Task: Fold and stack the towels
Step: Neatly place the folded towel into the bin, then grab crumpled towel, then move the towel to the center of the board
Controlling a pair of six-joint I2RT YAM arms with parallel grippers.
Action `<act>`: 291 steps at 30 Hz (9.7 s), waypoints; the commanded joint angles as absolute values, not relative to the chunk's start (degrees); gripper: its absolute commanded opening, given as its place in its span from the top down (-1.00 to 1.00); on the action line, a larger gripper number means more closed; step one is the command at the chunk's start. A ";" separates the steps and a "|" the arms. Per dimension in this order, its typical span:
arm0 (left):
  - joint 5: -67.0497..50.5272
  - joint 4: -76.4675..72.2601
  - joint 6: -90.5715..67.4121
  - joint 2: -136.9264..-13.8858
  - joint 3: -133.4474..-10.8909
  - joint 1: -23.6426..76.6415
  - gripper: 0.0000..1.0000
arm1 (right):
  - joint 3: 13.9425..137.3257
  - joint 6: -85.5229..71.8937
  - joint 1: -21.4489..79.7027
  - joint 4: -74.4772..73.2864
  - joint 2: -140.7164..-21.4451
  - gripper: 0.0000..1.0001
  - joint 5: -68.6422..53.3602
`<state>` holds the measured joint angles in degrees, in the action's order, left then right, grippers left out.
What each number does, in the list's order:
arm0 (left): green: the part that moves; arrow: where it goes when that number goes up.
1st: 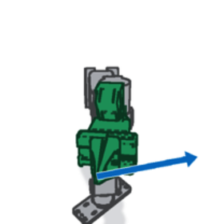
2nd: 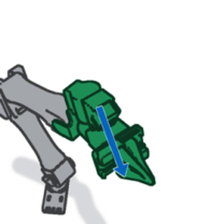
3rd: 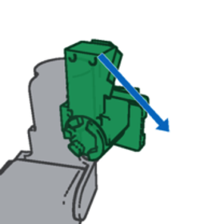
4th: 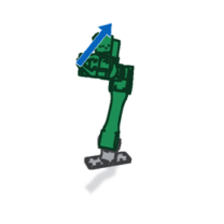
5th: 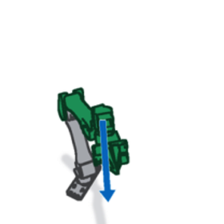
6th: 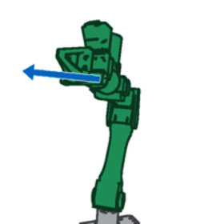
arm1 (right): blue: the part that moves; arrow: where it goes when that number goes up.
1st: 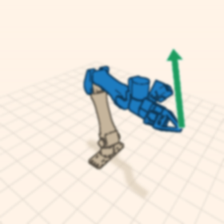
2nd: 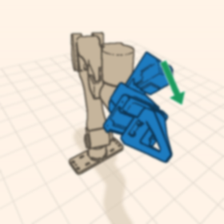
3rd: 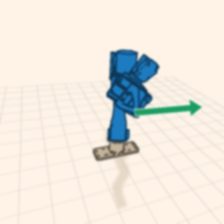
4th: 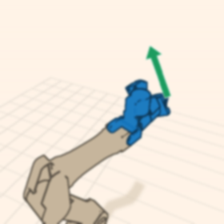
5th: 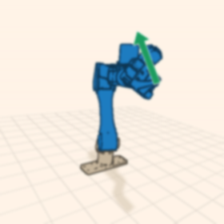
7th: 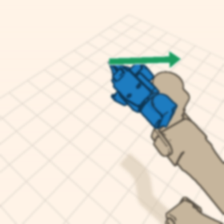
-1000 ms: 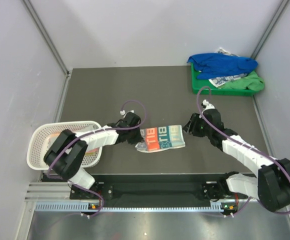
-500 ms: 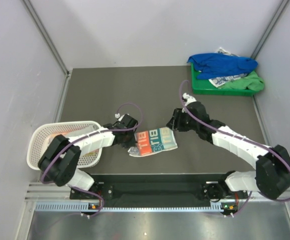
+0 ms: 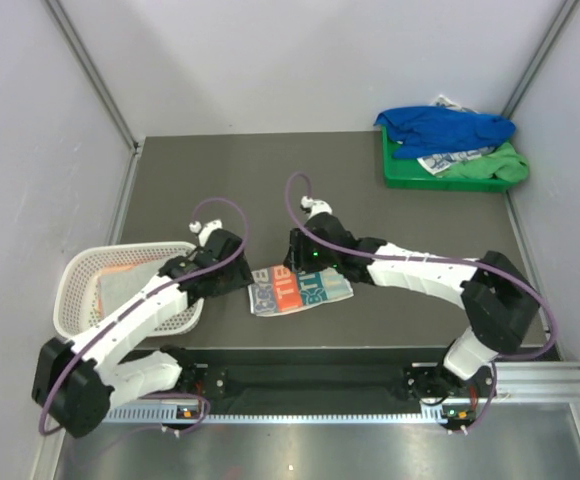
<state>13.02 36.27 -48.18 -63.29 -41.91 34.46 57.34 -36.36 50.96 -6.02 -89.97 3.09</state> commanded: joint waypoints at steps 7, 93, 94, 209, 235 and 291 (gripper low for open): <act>20.48 52.55 -45.71 -45.11 -57.89 31.38 -0.27 | 75.30 -40.69 64.50 -13.00 -104.39 -0.03 18.00; 14.33 64.77 -38.76 -38.32 -83.67 31.46 -0.18 | 73.12 -44.65 67.15 -5.10 -99.06 1.00 15.21; 14.41 65.04 -38.85 -38.41 -84.02 31.46 -0.18 | 75.39 -44.56 67.15 -4.84 -98.70 1.00 15.12; -1.76 26.10 -30.94 -74.35 -61.35 31.38 -0.11 | 116.55 -41.75 -5.71 5.71 -139.30 -0.40 5.98; -1.85 25.05 -31.11 -76.73 -61.52 30.41 -0.09 | 114.52 -45.09 -7.03 8.53 -136.68 0.76 3.60; -1.65 25.14 -37.79 -67.49 -57.31 18.90 -0.11 | 55.72 -30.76 75.05 -10.81 -77.17 0.99 -3.60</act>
<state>2.07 29.93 -36.53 -65.60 -58.96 19.18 54.70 -32.60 71.61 -9.69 -77.78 -2.00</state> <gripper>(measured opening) 0.554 0.027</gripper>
